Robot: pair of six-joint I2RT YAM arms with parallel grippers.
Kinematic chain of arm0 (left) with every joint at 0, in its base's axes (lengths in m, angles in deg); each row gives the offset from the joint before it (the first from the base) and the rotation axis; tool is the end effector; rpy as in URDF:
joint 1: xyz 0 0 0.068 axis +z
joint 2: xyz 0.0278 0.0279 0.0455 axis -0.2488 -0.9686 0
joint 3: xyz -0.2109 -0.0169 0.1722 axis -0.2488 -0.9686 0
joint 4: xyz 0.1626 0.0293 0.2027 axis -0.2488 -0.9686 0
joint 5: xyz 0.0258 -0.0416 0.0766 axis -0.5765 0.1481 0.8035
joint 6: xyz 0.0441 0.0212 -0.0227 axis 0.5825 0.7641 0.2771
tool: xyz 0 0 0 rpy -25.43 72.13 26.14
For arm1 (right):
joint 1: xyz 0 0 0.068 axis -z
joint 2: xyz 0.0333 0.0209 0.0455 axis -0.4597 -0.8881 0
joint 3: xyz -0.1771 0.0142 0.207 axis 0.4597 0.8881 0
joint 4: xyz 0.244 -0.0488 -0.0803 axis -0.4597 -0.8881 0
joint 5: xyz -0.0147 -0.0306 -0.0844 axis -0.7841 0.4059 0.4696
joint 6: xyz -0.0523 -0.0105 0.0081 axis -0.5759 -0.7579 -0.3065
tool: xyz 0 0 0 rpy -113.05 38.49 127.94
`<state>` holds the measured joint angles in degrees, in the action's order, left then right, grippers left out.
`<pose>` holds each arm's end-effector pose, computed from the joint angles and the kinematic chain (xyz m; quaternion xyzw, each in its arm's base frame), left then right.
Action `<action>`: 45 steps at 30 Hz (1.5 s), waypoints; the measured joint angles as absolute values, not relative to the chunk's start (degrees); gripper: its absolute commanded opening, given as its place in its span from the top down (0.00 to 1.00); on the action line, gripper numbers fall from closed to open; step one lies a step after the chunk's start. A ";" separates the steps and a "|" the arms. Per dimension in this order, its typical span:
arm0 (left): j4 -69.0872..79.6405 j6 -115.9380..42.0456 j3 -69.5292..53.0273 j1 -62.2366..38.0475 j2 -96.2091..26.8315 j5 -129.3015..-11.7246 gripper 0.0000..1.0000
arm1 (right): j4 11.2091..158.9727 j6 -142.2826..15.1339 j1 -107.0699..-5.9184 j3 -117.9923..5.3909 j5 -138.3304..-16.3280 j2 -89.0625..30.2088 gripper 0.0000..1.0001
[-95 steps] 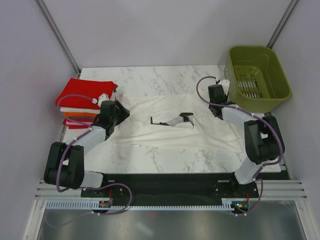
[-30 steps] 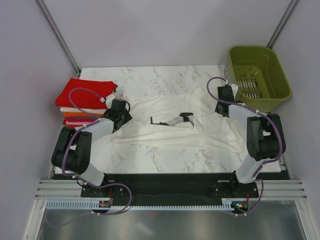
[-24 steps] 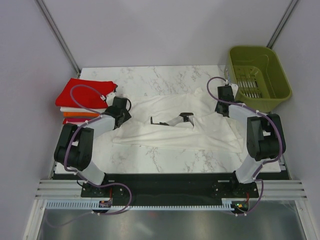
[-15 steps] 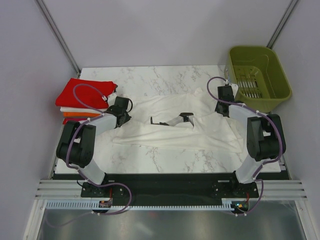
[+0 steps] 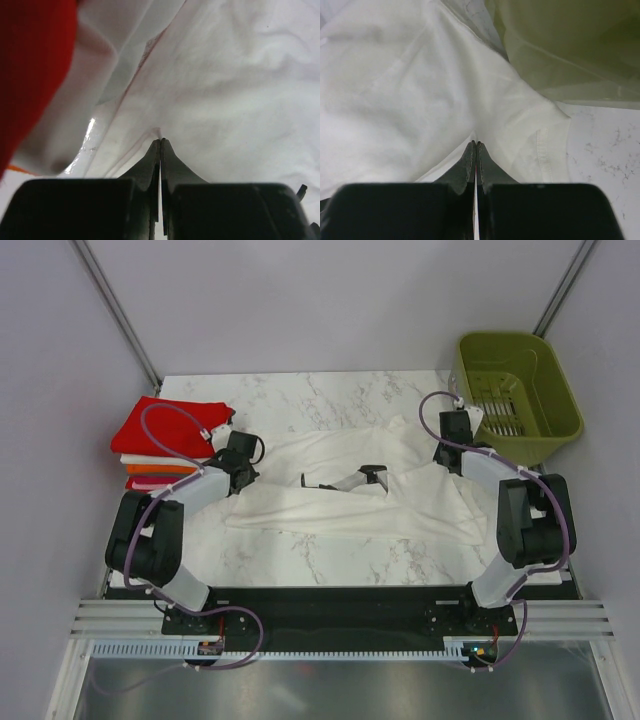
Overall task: Fold and stack the t-shirts
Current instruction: Fold the tshirt
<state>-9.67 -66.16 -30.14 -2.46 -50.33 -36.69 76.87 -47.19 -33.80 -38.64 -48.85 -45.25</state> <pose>0.3036 -0.0759 0.1774 -0.2596 0.8920 0.0373 0.3681 0.3513 0.0269 0.1888 0.1982 0.8981 -0.0724 0.3859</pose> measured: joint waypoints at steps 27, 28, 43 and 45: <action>-19.39 -67.08 -28.06 -2.41 -45.45 -33.78 0.98 | 77.06 -45.11 -32.01 -37.90 -48.48 -43.04 1.00; -20.09 -67.06 -27.36 -2.37 -45.45 -33.74 0.98 | 77.06 -45.11 -31.99 -37.92 -48.48 -43.04 1.00; -27.24 -66.99 -22.64 -1.30 -45.69 -31.75 0.98 | 77.11 -44.78 -31.64 -37.90 -49.07 -43.00 1.00; -27.66 -66.99 -22.62 -1.30 -45.69 -31.66 0.98 | 77.13 -44.67 -31.64 -37.90 -49.11 -43.00 1.00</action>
<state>-27.66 -66.99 -22.62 -1.30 -45.69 -31.66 77.13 -44.67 -31.64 -37.90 -49.11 -43.00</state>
